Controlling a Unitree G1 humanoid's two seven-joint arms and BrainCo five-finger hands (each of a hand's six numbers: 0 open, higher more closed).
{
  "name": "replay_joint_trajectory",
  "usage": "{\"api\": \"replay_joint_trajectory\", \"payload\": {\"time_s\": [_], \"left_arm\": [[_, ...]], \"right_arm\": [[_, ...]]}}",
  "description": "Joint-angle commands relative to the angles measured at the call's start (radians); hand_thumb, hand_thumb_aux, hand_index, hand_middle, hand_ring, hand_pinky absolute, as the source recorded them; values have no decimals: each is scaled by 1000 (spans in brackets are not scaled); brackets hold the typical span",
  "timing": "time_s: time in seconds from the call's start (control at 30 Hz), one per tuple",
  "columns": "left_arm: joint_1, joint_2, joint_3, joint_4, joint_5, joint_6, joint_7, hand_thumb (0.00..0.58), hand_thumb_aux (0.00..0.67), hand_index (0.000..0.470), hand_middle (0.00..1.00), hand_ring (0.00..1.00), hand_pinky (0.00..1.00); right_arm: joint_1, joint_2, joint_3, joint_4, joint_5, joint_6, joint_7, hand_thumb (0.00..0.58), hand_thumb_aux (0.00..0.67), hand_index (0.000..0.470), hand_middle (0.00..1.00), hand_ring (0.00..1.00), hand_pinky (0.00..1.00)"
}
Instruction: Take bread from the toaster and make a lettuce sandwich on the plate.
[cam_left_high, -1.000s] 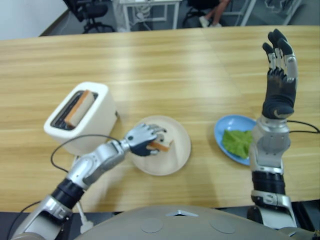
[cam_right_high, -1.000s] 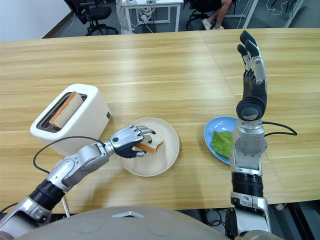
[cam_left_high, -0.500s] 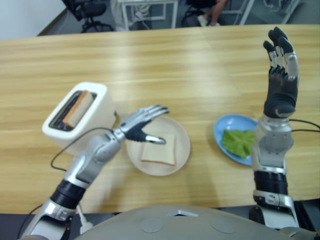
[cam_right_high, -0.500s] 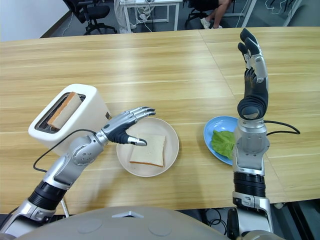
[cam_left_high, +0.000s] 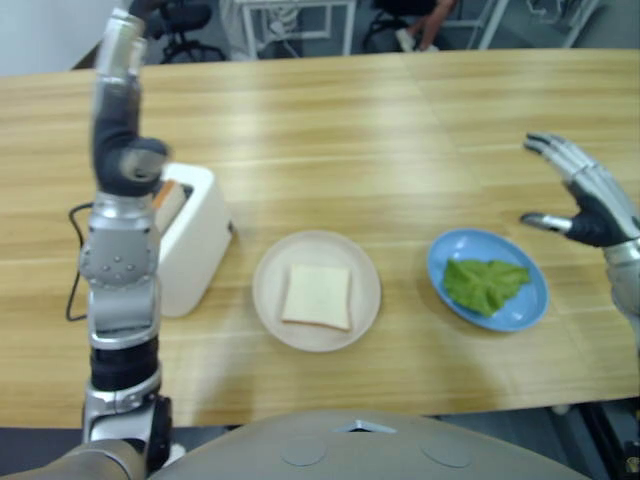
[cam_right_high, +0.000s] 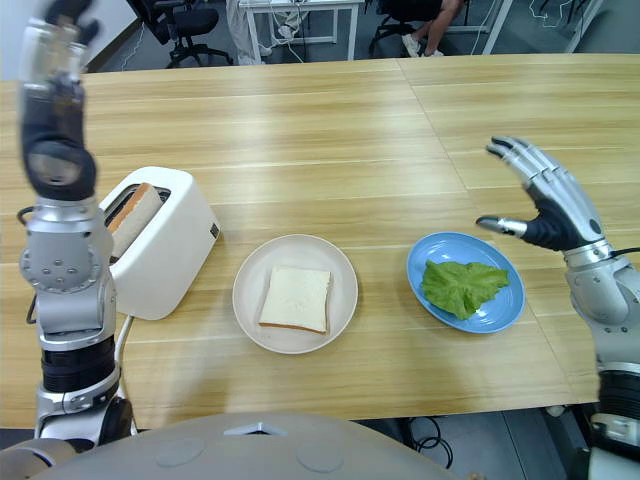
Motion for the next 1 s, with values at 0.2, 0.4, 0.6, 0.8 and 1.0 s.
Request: {"api": "replay_joint_trajectory", "payload": {"time_s": [0.2, 0.4, 0.6, 0.8, 1.0], "left_arm": [[1, -27, 41, -36, -20, -5, 36, 0, 0, 0, 0, 0, 0], [2, -27, 22, -43, -7, 7, 27, 0, 0, 0, 0, 0, 0], [-2, -30, 16, -57, -4, 27, 30, 0, 0, 0, 0, 0, 0], [5, -25, 23, -71, -6, 43, 25, 0, 0, 0, 0, 0, 0], [5, -17, 26, -77, -13, 53, 11, 0, 0, 0, 0, 0, 0]], "right_arm": [[19, -195, 249, 83, -354, 99, -130, 0, 0, 0, 0, 0, 0], [-96, -255, 446, 157, -488, 128, -166, 0, 0, 0, 0, 0, 0], [-172, -282, 582, 215, -545, 140, -192, 0, 0, 0, 0, 0, 0], [-232, -272, 686, 286, -572, 150, -220, 0, 0, 0, 0, 0, 0], [-298, -227, 807, 405, -622, 183, -278, 0, 0, 0, 0, 0, 0]]}}
